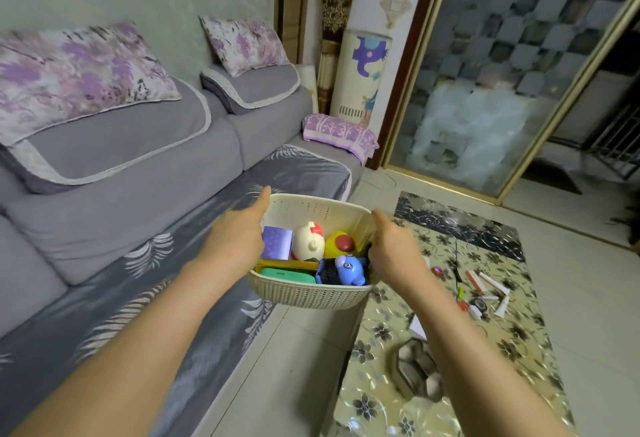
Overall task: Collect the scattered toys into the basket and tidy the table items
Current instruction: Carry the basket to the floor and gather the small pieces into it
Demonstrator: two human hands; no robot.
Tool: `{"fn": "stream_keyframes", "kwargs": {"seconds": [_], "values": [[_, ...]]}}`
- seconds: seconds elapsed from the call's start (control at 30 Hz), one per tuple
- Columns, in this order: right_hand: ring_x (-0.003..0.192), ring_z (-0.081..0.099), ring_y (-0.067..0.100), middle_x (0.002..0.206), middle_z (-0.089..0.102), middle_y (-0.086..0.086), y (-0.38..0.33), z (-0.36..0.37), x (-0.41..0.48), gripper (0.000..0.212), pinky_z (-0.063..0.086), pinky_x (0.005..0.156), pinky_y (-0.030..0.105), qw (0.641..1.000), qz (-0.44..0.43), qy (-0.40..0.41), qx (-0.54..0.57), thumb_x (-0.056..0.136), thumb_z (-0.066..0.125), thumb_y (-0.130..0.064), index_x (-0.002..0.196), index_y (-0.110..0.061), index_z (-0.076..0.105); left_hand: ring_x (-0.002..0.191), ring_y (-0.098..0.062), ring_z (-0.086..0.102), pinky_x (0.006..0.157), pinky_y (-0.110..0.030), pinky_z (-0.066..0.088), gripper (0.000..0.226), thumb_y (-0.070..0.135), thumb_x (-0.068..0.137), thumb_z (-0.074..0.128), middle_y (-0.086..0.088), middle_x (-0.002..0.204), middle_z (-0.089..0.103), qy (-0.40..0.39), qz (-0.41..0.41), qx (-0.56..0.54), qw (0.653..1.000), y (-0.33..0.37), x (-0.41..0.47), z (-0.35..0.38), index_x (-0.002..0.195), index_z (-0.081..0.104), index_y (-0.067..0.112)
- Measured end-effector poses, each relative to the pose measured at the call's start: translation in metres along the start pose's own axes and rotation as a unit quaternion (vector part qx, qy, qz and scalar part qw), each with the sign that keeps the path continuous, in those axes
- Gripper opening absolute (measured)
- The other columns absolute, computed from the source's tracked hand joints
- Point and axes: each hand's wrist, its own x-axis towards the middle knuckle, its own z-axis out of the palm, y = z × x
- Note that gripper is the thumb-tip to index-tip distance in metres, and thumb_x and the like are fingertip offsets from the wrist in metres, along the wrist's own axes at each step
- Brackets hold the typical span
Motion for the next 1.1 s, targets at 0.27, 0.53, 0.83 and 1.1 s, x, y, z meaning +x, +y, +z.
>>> {"fn": "stream_keyframes", "kwargs": {"seconds": [0.27, 0.53, 0.83, 1.1], "values": [[0.093, 0.058, 0.041, 0.102, 0.064, 0.027, 0.028, -0.032, -0.09, 0.051, 0.034, 0.064, 0.033, 1.0, -0.016, -0.004, 0.01, 0.075, 0.038, 0.007, 0.123, -0.008, 0.047, 0.105, -0.034, 0.059, 0.087, -0.043, 0.051, 0.074, 0.009, 0.094, 0.042, -0.013, 0.127, 0.059, -0.006, -0.013, -0.006, 1.0, 0.036, -0.094, 0.007, 0.148, 0.004, 0.042], [0.091, 0.058, 0.043, 0.098, 0.064, 0.027, 0.094, -0.067, -0.135, 0.046, 0.031, 0.064, 0.032, 0.996, -0.088, -0.024, 0.022, 0.074, 0.04, 0.005, 0.119, -0.008, 0.046, 0.106, -0.036, 0.058, 0.086, -0.04, 0.048, 0.074, 0.012, 0.093, 0.042, -0.013, 0.128, 0.059, 0.035, -0.082, 0.022, 0.996, 0.102, -0.175, 0.039, 0.148, 0.003, 0.043], [0.095, 0.056, 0.042, 0.104, 0.064, 0.026, 0.171, -0.128, -0.203, 0.048, 0.03, 0.066, 0.032, 0.984, -0.155, -0.081, 0.018, 0.075, 0.037, 0.003, 0.12, -0.011, 0.045, 0.099, -0.033, 0.057, 0.079, -0.039, 0.047, 0.075, 0.01, 0.09, 0.039, -0.014, 0.114, 0.061, 0.055, -0.17, -0.018, 0.984, 0.191, -0.284, 0.076, 0.148, 0.004, 0.043], [0.091, 0.057, 0.039, 0.103, 0.063, 0.025, 0.229, -0.177, -0.314, 0.039, 0.035, 0.064, 0.034, 0.984, -0.139, -0.088, 0.063, 0.081, 0.04, 0.005, 0.118, -0.007, 0.041, 0.099, -0.037, 0.058, 0.084, -0.039, 0.048, 0.074, 0.008, 0.09, 0.038, -0.015, 0.116, 0.063, 0.065, -0.171, -0.011, 0.983, 0.268, -0.402, 0.097, 0.148, 0.007, 0.043]]}}
